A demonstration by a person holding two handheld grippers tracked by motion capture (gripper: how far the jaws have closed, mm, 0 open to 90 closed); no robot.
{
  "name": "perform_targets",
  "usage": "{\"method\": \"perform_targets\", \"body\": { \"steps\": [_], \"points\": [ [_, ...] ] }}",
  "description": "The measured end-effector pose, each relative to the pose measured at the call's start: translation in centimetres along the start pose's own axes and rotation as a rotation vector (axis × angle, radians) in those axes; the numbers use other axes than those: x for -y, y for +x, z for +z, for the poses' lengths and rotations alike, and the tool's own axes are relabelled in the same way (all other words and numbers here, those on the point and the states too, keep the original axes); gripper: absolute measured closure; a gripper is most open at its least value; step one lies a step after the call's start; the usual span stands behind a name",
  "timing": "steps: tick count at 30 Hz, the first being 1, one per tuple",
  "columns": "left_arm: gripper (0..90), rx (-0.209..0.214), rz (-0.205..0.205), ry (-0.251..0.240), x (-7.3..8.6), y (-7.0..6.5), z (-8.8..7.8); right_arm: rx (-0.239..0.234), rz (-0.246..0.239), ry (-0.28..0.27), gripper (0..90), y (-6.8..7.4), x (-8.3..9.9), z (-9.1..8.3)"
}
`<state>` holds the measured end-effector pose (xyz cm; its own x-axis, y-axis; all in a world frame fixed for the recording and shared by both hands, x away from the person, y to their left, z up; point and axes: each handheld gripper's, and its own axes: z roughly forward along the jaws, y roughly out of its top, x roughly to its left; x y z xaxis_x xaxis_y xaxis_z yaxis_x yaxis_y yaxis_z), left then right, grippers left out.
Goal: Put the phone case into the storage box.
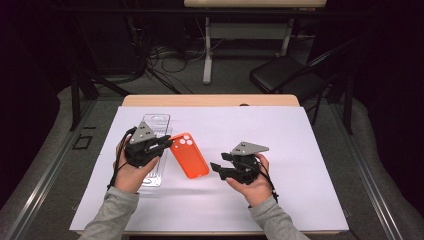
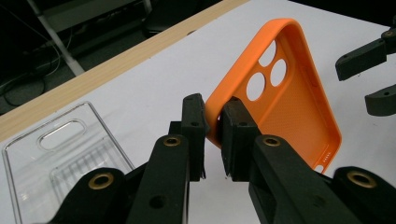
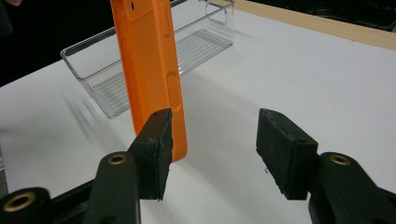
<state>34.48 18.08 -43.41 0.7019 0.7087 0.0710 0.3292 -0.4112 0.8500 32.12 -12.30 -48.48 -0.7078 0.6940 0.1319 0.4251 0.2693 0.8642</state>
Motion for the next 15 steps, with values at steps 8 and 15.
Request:
{"method": "perform_targets", "body": {
  "steps": [8, 15],
  "points": [
    [80.9, -0.021, 0.027, 0.001, 0.0, 0.29, -0.27, -0.006, -0.043, 0.017, 47.1, 0.11, 0.02, 0.22],
    [80.9, -0.035, 0.044, 0.007, -0.01, 0.43, -0.38, -0.022, -0.07, 0.023, 45.5, 0.33, 0.07, 0.41]
  ]
}}
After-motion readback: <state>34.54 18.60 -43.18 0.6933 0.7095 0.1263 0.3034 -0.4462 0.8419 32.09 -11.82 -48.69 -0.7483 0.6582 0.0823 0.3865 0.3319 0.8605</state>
